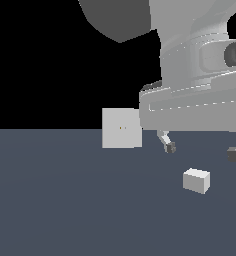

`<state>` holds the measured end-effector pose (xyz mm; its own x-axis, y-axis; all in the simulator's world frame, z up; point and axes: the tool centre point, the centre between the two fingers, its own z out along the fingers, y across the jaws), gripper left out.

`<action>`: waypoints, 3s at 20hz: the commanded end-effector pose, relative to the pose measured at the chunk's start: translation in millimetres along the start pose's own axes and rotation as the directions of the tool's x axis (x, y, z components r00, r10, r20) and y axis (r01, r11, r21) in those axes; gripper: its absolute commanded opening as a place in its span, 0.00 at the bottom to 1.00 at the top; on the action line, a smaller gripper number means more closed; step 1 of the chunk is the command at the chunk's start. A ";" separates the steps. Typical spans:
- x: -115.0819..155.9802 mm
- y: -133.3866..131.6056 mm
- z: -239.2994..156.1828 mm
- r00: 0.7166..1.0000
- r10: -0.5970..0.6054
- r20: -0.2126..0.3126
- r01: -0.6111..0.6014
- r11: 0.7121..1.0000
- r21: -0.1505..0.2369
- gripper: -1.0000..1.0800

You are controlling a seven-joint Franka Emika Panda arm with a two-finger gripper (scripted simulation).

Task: Plug the charger into the wall socket.

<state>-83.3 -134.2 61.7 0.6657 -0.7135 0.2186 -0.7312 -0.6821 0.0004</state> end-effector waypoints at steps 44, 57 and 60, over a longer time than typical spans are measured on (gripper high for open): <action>-8.9 -14.6 37.9 0.993 -0.117 -0.003 0.117 0.993 0.027 0.00; -12.9 -59.0 0.7 0.877 -0.479 -0.033 0.479 0.871 0.105 0.00; -16.8 -69.0 -8.9 0.829 -0.558 -0.044 0.559 0.820 0.122 0.00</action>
<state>-47.1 -79.4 62.1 0.9418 -0.2514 0.2234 -0.2585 -0.9660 0.0026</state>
